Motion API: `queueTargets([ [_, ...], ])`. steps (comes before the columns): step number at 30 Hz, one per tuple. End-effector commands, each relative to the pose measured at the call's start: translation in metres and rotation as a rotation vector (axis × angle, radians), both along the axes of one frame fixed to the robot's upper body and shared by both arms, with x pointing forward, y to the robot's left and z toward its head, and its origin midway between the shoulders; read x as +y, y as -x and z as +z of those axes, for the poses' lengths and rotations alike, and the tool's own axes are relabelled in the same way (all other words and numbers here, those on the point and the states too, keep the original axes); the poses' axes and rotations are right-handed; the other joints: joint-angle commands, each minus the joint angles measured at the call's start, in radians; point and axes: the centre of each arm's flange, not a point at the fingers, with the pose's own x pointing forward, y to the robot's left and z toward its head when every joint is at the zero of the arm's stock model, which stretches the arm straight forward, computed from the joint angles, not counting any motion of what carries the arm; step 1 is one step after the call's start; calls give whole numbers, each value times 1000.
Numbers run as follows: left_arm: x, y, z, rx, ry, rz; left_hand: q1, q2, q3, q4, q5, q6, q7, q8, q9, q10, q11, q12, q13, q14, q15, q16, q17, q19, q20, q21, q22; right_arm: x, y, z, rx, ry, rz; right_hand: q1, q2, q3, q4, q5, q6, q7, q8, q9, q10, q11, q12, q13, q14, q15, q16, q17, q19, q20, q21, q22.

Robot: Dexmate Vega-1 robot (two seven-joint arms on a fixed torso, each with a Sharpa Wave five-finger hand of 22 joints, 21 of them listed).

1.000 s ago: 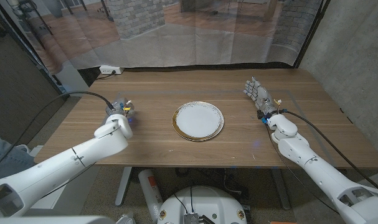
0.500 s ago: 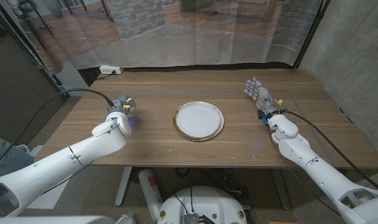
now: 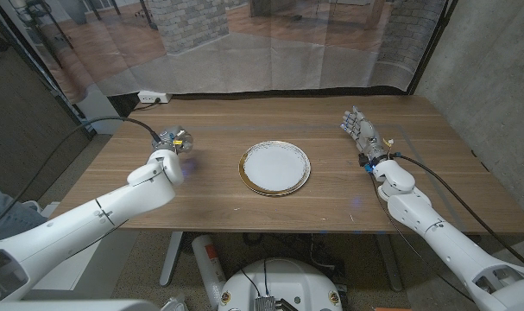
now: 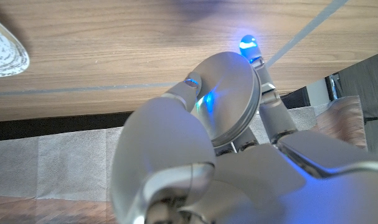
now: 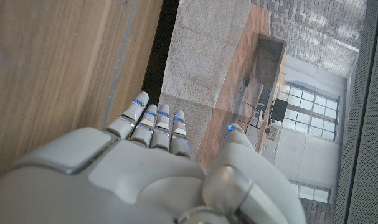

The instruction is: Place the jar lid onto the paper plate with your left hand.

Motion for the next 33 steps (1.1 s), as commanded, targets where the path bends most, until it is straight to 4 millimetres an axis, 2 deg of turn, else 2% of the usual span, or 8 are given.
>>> queueTargets([
  [1,-7,2,14,-35,-5,-52,-4,3,21,16,8,40,0,14,1,8,-5,-1,6,13,-56,-3,3,107,-109,5,2,-2,4,0,-9,-8,-8,1,9,4,-5,0,10,3,6,5,9,4,3,5,7,3,2,3,8,-3,-4,5],
  [33,-30,4,31,-86,-28,-146,-13,-2,26,16,8,48,0,16,0,23,-9,-8,20,29,-58,-11,13,102,-110,20,1,-6,6,-1,-13,-21,-20,3,13,6,-8,-1,11,3,6,5,11,3,3,5,9,4,1,3,12,-3,-11,6],
])
